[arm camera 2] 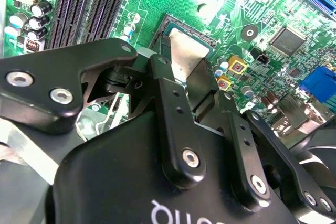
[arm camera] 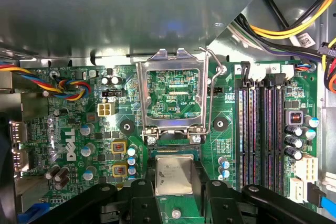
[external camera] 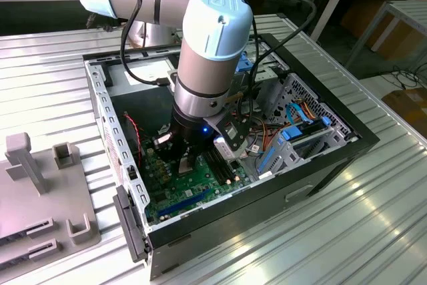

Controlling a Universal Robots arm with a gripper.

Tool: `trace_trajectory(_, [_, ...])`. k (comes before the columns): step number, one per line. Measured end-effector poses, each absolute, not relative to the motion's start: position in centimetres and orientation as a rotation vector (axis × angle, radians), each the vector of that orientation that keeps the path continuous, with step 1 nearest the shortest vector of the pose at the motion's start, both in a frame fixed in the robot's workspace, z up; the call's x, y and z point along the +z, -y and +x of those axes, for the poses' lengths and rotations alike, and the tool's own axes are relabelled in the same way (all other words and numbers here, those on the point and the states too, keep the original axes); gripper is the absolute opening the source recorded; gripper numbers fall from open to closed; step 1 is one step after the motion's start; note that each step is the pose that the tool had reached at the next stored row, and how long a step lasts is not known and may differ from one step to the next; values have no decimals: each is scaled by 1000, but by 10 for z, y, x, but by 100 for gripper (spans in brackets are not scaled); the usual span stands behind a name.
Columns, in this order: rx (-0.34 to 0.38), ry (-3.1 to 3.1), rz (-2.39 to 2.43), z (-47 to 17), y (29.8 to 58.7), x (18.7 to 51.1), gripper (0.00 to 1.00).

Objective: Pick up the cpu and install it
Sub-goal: 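Place the cpu into insertion slot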

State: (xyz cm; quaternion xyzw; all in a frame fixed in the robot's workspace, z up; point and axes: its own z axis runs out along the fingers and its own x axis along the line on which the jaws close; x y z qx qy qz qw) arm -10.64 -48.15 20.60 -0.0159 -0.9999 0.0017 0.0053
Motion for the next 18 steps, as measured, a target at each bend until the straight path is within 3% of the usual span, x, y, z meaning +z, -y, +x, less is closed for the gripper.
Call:
trace_trajectory(8, [5,3131,-50,-106,482,206,40])
trace_trajectory(9, [5,3131,-50,-106,482,206,47])
trace_trajectory(18, [5,3130,-72,-106,482,206,47])
